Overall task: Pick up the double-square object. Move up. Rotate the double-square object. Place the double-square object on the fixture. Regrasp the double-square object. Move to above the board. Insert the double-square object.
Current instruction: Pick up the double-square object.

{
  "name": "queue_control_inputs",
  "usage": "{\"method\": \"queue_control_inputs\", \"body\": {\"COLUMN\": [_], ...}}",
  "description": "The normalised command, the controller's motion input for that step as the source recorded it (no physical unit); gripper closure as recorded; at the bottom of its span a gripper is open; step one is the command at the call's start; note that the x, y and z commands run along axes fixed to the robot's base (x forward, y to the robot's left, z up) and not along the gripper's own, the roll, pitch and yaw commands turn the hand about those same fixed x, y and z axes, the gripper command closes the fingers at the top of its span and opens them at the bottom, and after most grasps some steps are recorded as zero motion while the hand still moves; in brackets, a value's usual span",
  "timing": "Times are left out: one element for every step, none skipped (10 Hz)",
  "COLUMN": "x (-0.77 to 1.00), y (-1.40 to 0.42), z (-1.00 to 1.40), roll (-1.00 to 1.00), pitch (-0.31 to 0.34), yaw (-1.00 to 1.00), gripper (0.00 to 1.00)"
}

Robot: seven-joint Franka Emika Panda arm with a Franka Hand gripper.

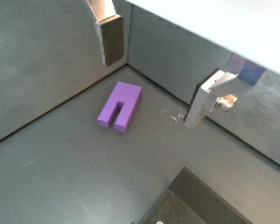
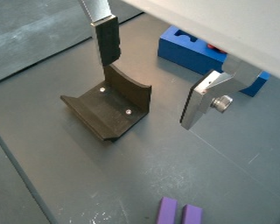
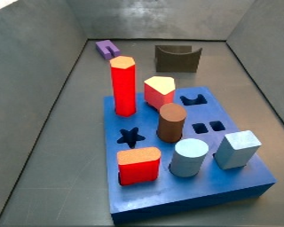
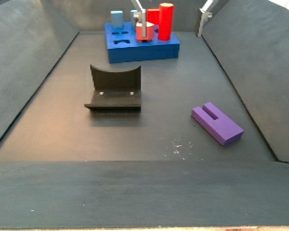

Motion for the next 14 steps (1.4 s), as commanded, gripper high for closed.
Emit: {"method": "queue_control_inputs", "body": {"x": [0.0, -0.53, -1.0, -1.0, -0.83, -0.61, -0.4, -0.21, -0.07, 0.01, 0.2, 0.04, 0.0, -0.01], "y": [0.03, 0.31, 0.6, 0.56, 0.43, 0.31, 0.26, 0.23, 0.19, 0.16, 0.1, 0.04, 0.03, 0.0], "z": [0.0, -0.53, -1.0, -1.0, -1.0, -1.0, -1.0, -1.0, -1.0, -1.0, -1.0, -1.0, -0.97, -0.88], "roll": [-0.01, 0.2, 0.0, 0.0, 0.05, 0.08, 0.04, 0.0, 0.0, -0.04, -0.07, -0.08, -0.1, -0.15], "pitch": [0.0, -0.033, -0.087, -0.114, -0.156, -0.144, -0.083, 0.0, 0.0, 0.0, 0.0, 0.0, 0.0, 0.004], "yaw": [0.0, -0.05, 0.0, 0.05, 0.29, 0.49, 0.59, 0.63, 0.56, 0.45, 0.36, 0.17, 0.06, 0.0], "gripper": [0.0, 0.0, 0.0, 0.0, 0.0, 0.0, 0.0, 0.0, 0.0, 0.0, 0.0, 0.0, 0.0, 0.0]}}
